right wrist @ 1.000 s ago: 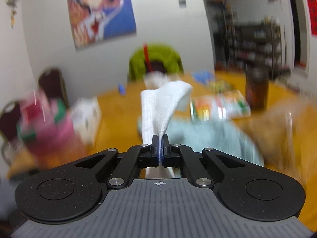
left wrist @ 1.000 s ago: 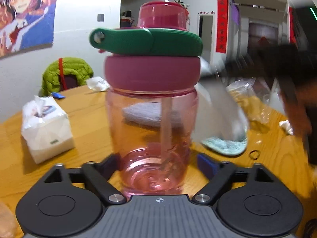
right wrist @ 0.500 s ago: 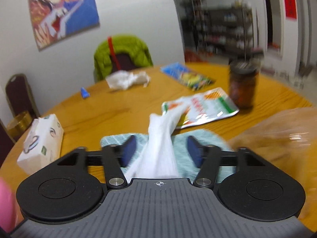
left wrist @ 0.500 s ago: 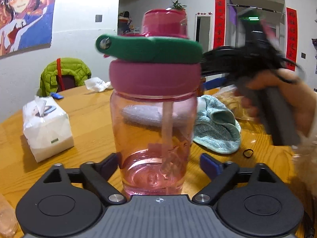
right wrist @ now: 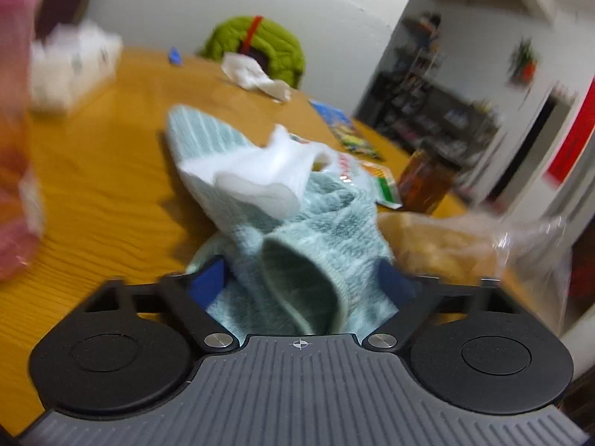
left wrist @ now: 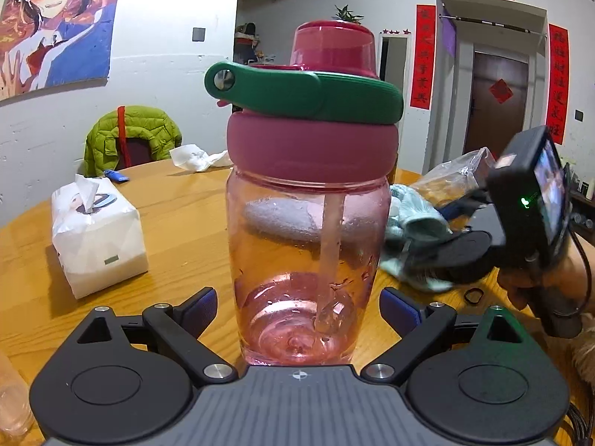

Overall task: Clean container
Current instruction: 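Grasp the teal terry towel with the right tool and lift it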

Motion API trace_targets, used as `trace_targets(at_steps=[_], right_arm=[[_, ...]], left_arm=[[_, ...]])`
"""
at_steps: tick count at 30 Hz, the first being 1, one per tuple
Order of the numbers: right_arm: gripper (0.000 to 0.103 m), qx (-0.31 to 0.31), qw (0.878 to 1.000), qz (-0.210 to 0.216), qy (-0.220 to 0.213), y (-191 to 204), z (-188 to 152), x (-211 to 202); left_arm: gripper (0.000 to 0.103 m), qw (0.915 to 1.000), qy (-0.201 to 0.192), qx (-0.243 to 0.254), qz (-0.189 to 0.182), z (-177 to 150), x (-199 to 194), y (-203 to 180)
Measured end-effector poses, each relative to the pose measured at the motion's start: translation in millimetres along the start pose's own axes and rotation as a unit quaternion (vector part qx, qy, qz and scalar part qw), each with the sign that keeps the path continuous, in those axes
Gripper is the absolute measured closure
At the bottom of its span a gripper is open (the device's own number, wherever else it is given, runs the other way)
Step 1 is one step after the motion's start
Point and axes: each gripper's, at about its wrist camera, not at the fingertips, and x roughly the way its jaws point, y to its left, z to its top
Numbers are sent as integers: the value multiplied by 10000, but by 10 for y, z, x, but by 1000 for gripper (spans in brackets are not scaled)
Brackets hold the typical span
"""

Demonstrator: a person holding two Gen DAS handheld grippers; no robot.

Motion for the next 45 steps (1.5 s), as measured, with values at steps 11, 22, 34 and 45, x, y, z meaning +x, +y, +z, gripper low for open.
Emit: trace_targets(at_steps=[11, 22, 34, 45], right_arm=[[90, 3843, 8898, 1733, -1750, -1032, -66, -831], [88, 3445, 8864, 1362, -2777, -924, -209, -1386], [88, 2772, 9106, 2849, -1133, -555, 9, -656], [89, 833, 9963, 223, -43, 188, 146, 70]], left_arm=[[8, 9993, -336, -63, -115, 21, -53, 6], [29, 9992, -254, -223, -221, 35, 118, 39], [29, 9989, -287, -201, -323, 18, 119, 57], [29, 9991, -275, -200, -256, 11, 95, 75]])
